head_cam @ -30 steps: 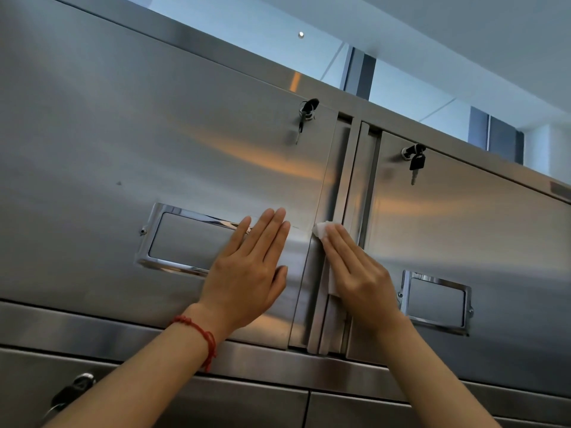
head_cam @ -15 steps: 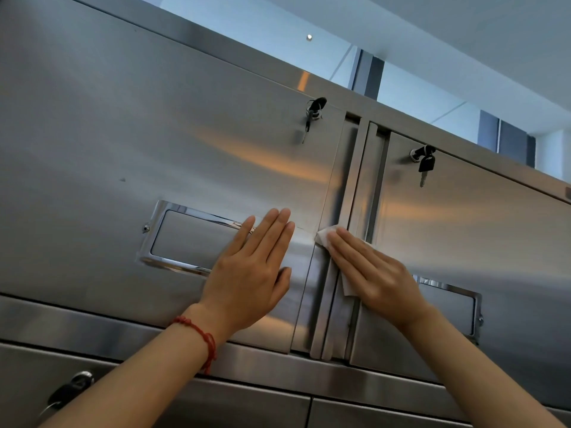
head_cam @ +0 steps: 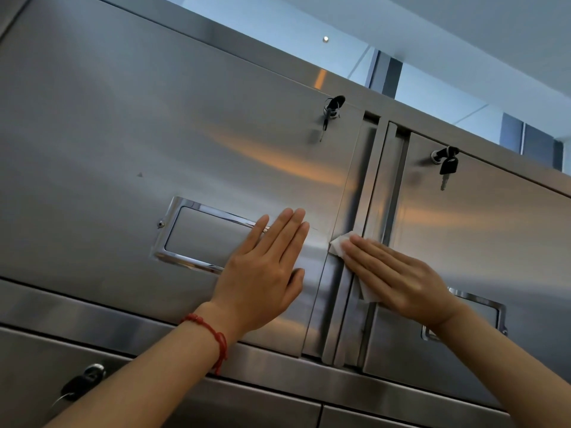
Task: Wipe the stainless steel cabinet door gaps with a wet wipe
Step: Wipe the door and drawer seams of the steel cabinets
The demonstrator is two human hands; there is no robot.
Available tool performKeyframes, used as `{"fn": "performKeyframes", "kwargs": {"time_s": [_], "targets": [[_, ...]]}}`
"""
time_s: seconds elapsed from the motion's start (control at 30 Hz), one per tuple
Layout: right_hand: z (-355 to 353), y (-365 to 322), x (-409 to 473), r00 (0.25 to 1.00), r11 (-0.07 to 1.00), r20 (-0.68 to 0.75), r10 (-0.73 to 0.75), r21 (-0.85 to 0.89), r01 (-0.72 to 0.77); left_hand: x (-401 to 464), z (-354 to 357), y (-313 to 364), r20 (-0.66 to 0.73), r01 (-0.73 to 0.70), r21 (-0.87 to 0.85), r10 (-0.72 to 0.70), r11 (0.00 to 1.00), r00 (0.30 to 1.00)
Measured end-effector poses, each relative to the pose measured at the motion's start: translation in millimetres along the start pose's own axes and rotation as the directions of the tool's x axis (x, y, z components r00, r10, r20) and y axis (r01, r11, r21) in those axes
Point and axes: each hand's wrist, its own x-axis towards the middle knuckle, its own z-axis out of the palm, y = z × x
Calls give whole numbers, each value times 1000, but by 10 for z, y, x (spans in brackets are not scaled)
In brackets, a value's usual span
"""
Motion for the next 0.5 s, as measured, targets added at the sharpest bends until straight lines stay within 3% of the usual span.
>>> {"fn": "performKeyframes", "kwargs": {"time_s": [0.5], "targets": [[45,54,15,996,996,-26,88,11,-88,0,-5,5,2,5,22,-5,1000,1000]]}}
